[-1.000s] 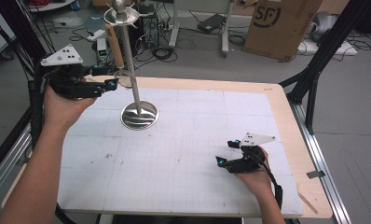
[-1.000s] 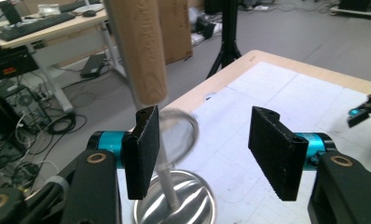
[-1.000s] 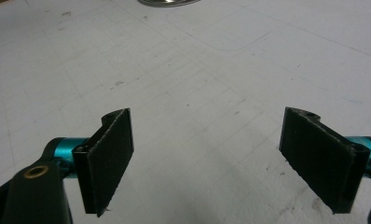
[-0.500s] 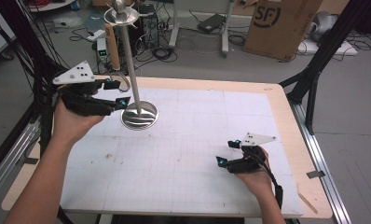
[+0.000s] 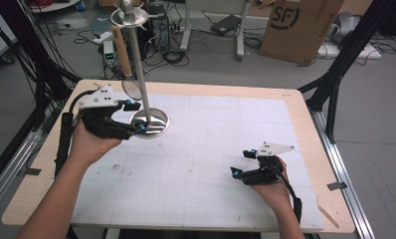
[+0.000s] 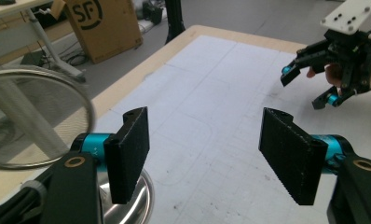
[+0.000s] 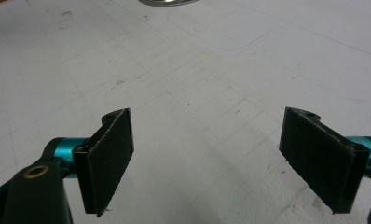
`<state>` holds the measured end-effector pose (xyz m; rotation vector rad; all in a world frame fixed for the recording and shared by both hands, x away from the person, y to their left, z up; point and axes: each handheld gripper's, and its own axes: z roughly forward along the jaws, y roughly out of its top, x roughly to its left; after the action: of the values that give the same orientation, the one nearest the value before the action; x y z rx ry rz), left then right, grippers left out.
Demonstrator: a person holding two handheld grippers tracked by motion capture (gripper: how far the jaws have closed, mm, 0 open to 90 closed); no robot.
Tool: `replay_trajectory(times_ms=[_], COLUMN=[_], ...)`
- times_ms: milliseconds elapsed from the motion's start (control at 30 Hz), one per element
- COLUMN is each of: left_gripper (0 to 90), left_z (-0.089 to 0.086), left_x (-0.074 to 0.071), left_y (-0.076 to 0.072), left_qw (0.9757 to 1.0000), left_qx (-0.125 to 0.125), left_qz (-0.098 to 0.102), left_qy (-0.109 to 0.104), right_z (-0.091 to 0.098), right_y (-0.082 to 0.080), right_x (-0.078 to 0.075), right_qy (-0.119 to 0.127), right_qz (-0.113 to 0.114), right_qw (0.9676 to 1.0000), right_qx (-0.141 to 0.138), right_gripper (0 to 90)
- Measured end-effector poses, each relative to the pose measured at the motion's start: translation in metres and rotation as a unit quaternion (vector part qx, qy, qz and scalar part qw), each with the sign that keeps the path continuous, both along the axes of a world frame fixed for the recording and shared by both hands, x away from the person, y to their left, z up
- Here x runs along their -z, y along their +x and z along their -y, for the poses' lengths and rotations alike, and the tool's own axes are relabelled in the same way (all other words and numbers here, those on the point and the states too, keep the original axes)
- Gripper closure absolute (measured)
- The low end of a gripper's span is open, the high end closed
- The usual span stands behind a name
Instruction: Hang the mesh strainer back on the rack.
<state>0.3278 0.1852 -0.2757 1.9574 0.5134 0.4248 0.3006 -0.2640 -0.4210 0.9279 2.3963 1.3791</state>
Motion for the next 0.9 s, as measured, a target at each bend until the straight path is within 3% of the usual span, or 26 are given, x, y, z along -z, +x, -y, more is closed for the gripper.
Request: replay_trajectory(times_ms=[367,900], left_gripper=[29.4,25.0], left_z=[0.004,0.007], left_x=[0.025,0.059], left_y=[0.002,0.002], left_qw=[0.9995,0.998], left_qx=[0.021,0.032], left_qz=[-0.024,-0.054], left_qy=[-0.002,-0.002], right_z=[0.0,0.001], right_y=[0.001,0.0], right_x=[0.0,0.0], right_qy=[0.001,0.002], right_qz=[0.003,0.004], right_qw=[1.0,1.0], right_qx=[0.0,-0.002], right_gripper=[16.8,16.8])
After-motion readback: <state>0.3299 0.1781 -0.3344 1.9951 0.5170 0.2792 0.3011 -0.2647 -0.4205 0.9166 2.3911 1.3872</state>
